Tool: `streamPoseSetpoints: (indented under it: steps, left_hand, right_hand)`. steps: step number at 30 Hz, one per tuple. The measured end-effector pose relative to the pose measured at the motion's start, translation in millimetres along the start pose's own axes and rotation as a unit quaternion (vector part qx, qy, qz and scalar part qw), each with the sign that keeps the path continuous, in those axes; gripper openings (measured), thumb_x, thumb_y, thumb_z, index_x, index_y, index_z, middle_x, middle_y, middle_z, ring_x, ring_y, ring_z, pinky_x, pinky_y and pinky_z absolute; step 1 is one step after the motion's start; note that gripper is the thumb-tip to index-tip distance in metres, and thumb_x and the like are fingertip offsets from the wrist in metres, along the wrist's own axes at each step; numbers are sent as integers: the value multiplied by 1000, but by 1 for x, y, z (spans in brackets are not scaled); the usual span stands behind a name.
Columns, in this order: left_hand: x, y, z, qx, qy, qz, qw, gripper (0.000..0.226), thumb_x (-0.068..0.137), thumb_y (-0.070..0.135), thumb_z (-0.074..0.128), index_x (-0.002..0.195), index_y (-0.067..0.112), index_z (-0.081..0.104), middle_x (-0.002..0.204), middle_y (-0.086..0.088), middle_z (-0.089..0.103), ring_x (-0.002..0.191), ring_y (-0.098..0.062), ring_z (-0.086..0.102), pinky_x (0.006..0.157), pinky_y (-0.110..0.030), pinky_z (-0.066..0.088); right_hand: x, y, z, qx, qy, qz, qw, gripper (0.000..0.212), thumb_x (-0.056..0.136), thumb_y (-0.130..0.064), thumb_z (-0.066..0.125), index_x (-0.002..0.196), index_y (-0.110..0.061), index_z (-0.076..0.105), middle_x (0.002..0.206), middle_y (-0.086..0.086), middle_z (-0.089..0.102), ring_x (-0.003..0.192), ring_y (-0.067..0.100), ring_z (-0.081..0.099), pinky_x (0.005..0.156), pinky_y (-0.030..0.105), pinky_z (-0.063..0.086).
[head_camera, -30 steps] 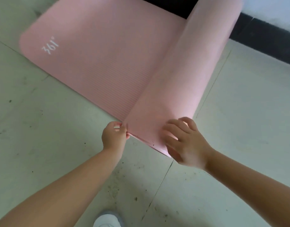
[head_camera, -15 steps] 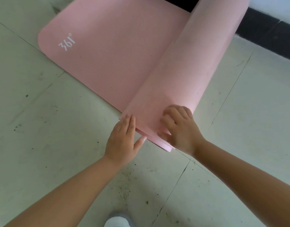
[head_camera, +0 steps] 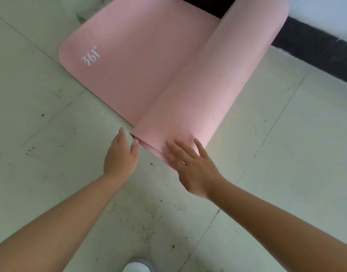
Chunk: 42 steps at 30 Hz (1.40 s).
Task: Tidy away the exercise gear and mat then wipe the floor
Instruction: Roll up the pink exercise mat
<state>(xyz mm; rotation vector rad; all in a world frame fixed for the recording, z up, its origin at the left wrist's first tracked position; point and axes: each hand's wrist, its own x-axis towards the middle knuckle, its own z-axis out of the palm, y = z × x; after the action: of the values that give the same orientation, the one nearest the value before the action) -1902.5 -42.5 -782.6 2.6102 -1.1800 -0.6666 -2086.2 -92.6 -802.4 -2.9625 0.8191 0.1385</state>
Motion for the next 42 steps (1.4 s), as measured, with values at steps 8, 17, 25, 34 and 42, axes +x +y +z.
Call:
streamPoseSetpoints:
  steps: [8, 17, 25, 34, 42]
  left_hand:
    - [-5, 23, -47, 51, -93, -24, 994, 54, 98, 12, 39, 149, 15, 24, 138, -14, 50, 123, -29, 51, 99, -31, 39]
    - [-10, 62, -48, 115, -181, -27, 976, 59, 98, 1, 29, 151, 24, 19, 152, -14, 33, 129, -29, 46, 91, -24, 41]
    - [5, 60, -42, 172, -195, -38, 965, 65, 94, 0, 33, 153, 18, 11, 157, -14, 21, 138, -30, 35, 107, -29, 35]
    - [79, -7, -68, -28, -223, 18, 974, 48, 101, 12, 36, 148, 14, 29, 152, -9, 36, 137, -24, 40, 107, -28, 31]
    - [172, -77, -112, -18, -206, 113, 972, 42, 100, 17, 42, 141, 12, 42, 145, -7, 47, 134, -21, 43, 103, -27, 34]
  right_hand:
    - [43, -20, -26, 108, 43, 88, 989, 71, 79, -24, 67, 138, -27, 27, 153, 13, 21, 144, 35, 15, 110, 59, 3]
    - [25, -14, -7, 190, 128, 139, 963, 49, 26, -34, 92, 61, -19, 61, 77, 4, 68, 65, 22, 66, 45, 26, 49]
    - [-6, 24, 11, 201, 105, 56, 972, 54, 33, -18, 89, 84, -13, 72, 95, 10, 72, 91, 28, 72, 63, 33, 58]
    - [50, 12, 1, 104, 97, 23, 990, 53, 75, -38, 37, 124, -20, 43, 126, 4, 64, 114, 23, 63, 85, 44, 53]
    - [197, -24, -67, 112, -39, -26, 993, 69, 87, -30, 60, 146, -10, 28, 150, 17, 32, 138, 31, 33, 117, 37, 18]
